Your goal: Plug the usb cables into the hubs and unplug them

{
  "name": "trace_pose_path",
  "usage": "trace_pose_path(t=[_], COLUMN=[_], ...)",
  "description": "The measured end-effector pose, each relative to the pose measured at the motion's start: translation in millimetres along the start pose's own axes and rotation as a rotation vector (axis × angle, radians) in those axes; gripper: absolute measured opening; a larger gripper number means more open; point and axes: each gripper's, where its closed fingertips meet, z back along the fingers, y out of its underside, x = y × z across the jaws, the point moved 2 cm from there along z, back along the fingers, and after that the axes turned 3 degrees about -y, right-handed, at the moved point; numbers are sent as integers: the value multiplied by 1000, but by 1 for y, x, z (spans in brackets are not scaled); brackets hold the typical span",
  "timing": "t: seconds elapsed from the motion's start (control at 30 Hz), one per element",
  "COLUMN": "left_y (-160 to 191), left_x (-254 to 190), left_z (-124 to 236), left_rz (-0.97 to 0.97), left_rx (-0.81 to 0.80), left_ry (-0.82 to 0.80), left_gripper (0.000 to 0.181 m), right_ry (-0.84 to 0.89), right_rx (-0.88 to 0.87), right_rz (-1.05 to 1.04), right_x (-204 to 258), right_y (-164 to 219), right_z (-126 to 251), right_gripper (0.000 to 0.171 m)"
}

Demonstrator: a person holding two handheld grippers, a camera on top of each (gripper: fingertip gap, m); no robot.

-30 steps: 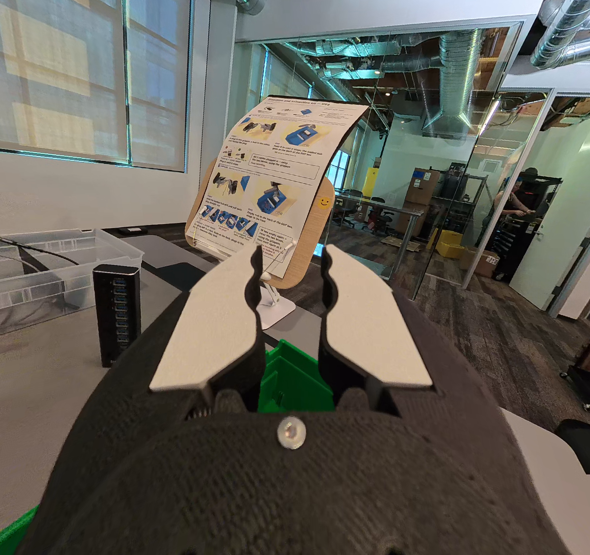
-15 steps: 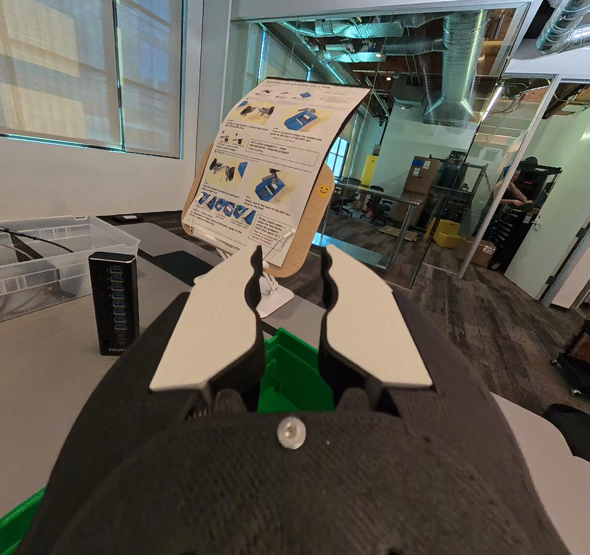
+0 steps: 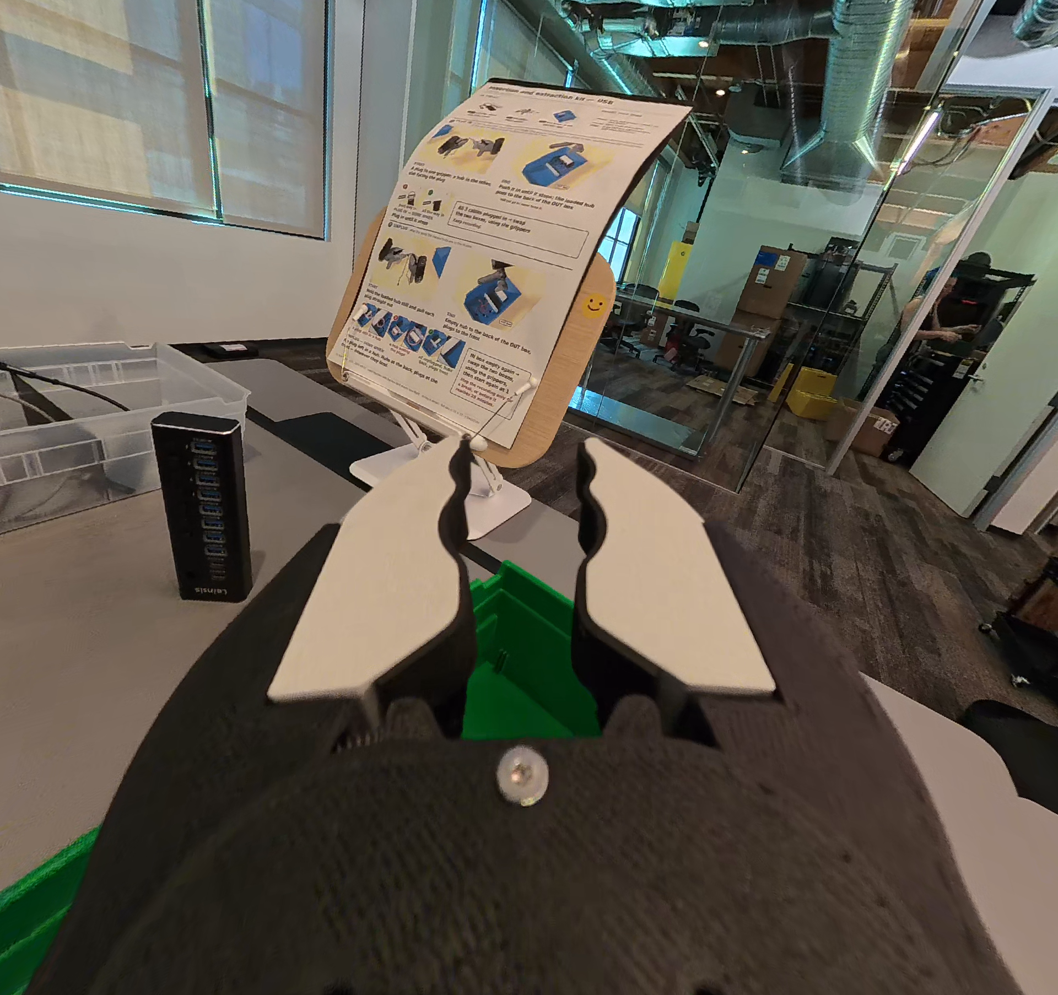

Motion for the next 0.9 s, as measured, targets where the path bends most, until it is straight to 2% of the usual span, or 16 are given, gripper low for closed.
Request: trace_pose_path(t=[0.07,0.13,0.2,0.37,0.47,0.67,0.9], left_y=[5,8,11,-1,-1,-6,-2], left_x=[-9,-3,3,0,1,2,2], left_z=[-13,-24,-32,-38,-43,-45,-32], left_rz=[-186,-325,-426,-596,-606,-693,-546], left_rx=[41,59,109,49,37,-32,-69], left_ry=[86,85,97,172,239,211,249], left_gripper=[29,31,31,25,10,4,4], right_ry=[-8,-18,-26,-40,-48,-77,-104], right_rx=[11,22,33,67,92,104,138], right_rz=[3,5,7,24,33,44,67], right_x=[2,4,5,9,11,19,26], right_y=[2,4,6,10,14,15,18], right_z=[-2,-5,-7,-11,-14,-21,-28], right_gripper=[36,36,36,36,36,36,36])
